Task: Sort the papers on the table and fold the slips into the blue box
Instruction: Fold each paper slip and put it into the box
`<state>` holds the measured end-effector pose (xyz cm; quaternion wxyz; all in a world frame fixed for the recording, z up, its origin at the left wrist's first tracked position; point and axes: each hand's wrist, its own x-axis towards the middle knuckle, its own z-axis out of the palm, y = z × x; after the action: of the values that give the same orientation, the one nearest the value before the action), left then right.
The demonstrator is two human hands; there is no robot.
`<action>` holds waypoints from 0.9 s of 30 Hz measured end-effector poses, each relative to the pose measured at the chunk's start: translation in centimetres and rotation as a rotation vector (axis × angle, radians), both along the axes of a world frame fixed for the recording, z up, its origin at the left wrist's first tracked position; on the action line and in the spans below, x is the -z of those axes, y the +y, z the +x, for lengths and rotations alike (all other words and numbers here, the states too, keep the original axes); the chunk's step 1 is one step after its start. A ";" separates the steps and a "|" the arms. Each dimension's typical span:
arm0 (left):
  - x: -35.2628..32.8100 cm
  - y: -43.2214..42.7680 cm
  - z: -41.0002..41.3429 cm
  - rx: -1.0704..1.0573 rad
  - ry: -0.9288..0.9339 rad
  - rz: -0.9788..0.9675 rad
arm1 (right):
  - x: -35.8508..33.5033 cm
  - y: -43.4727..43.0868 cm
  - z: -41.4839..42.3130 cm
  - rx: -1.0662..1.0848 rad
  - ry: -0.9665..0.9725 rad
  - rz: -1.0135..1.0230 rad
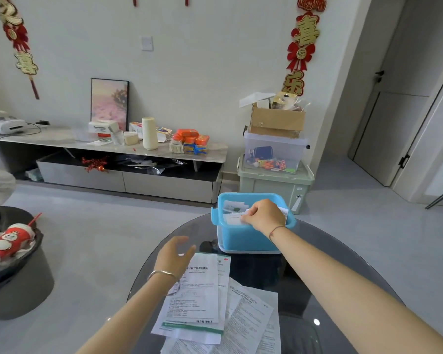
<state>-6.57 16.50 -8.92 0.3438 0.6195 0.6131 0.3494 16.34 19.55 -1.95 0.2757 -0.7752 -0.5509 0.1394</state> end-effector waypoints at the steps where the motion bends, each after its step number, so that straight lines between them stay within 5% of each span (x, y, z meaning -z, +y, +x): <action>1: 0.4 -0.2 -0.1 0.007 0.032 -0.012 | -0.1 -0.1 -0.1 0.006 -0.014 0.010; 9: 1.3 -1.8 -0.4 0.091 0.187 -0.101 | 0.9 -5.3 -1.5 -0.137 0.254 0.320; 17: 1.3 -2.8 -0.9 0.072 0.196 -0.167 | 6.3 -8.8 -5.5 -0.157 0.818 -0.285; 27: 0.0 -4.1 -0.7 0.055 0.032 -0.057 | 5.1 -9.2 -7.0 -0.100 0.945 -0.184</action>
<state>-7.22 12.44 -8.88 0.3609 0.6315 0.6110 0.3125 9.35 10.31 -7.03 0.4190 -0.6208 -0.3874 0.5376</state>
